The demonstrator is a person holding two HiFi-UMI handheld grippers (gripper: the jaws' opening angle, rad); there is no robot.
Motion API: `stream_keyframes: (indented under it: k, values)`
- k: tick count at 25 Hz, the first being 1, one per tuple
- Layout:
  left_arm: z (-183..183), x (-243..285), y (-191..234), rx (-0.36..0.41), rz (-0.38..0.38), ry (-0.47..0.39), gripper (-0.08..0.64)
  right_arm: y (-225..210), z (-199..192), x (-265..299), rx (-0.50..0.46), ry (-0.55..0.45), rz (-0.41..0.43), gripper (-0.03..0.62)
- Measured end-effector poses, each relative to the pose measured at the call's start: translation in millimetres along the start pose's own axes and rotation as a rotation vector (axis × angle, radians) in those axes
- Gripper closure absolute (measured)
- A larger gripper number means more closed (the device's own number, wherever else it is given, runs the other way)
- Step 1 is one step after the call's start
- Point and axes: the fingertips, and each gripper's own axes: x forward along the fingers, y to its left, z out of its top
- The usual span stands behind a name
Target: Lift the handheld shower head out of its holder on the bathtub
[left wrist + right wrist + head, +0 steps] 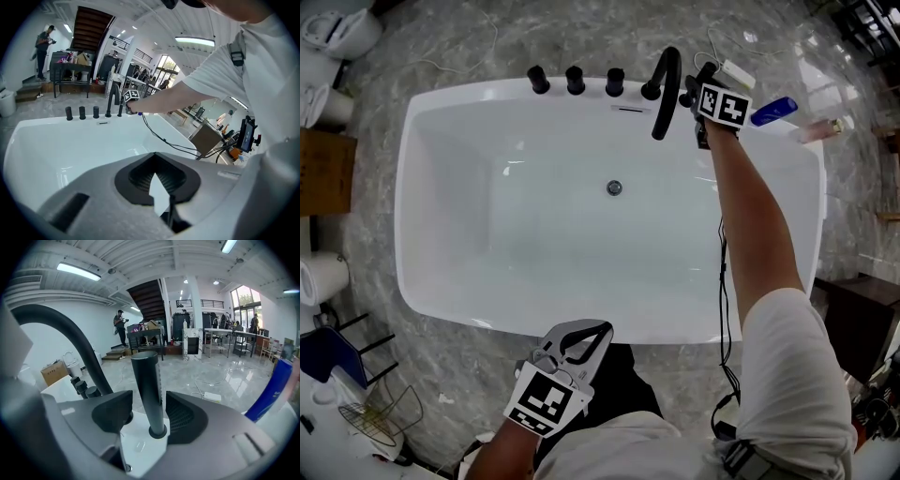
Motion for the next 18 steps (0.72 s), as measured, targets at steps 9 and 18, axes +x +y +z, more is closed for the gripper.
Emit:
stream_keyframes:
  k: [9,18]
  values:
    - [0,5,4,-0.002,-0.003,-0.005,0.554,-3,6,7,-0.015,0.001,-0.025,0.435]
    - [3,10,0,0.015,-0.02,0.005,0.554,8,6,-3,-0.127,0.013,-0.027,0.445]
